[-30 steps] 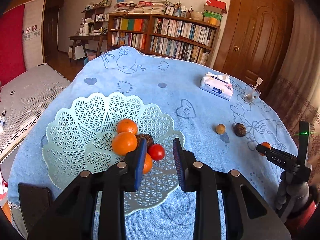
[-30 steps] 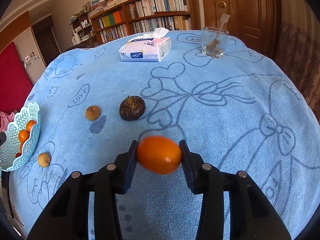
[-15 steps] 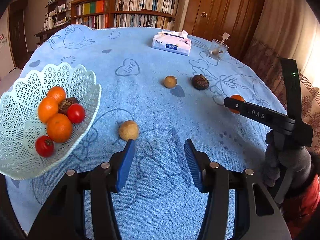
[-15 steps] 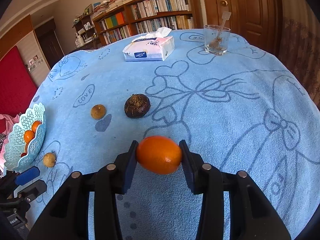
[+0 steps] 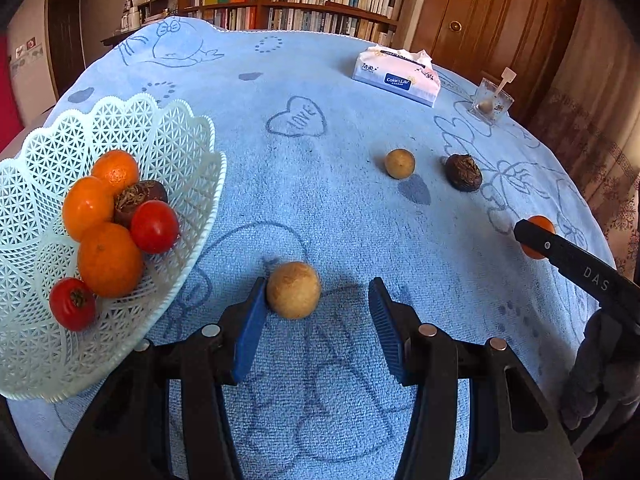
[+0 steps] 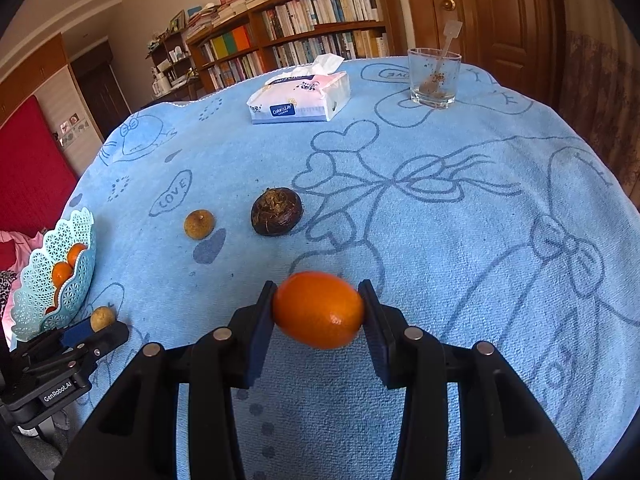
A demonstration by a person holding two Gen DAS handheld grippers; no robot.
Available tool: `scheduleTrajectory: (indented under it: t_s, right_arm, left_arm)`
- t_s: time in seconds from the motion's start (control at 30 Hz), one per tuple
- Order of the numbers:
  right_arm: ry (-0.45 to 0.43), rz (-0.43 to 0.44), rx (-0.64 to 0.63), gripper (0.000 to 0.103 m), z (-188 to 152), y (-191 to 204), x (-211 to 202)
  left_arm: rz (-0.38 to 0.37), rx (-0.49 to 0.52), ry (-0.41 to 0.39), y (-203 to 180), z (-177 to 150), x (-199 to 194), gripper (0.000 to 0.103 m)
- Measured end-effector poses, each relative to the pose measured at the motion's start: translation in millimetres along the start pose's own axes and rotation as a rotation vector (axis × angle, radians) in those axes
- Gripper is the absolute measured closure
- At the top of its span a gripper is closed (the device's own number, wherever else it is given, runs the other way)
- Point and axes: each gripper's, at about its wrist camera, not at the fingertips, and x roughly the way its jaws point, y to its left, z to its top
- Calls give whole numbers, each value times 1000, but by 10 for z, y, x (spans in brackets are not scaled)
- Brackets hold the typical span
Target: Organize fruits
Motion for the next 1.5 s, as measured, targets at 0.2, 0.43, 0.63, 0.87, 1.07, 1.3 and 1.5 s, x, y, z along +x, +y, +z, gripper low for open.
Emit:
scheduleTrajectory:
  t_s: [0.2, 0.43, 0.63, 0.87, 1.07, 1.3, 1.5]
  right_arm:
    - [-3, -3, 5, 61, 0, -6, 8]
    - [-12, -13, 7, 61, -3, -9, -3]
    - [-17, -30, 7, 61, -6, -4, -20]
    - [-2, -22, 1, 61, -54, 78, -65]
    - [10, 33, -21, 61, -61, 314, -113]
    - [22, 126, -90, 61, -24, 777, -164]
    - [47, 228, -155, 61, 1, 1230, -187]
  left_arm:
    - [-8, 30, -10, -51, 1, -26, 77]
    - [-48, 63, -49, -114, -18, -218, 76]
    - [-51, 49, -126, 20, 40, -559, 76]
    - [31, -16, -210, 470, 112, -890, 76]
    - [103, -97, -233, 930, 104, -1010, 76]
    - [183, -197, -273, 1318, 32, -1125, 24]
    - [208, -226, -306, 1499, 17, -1250, 23]
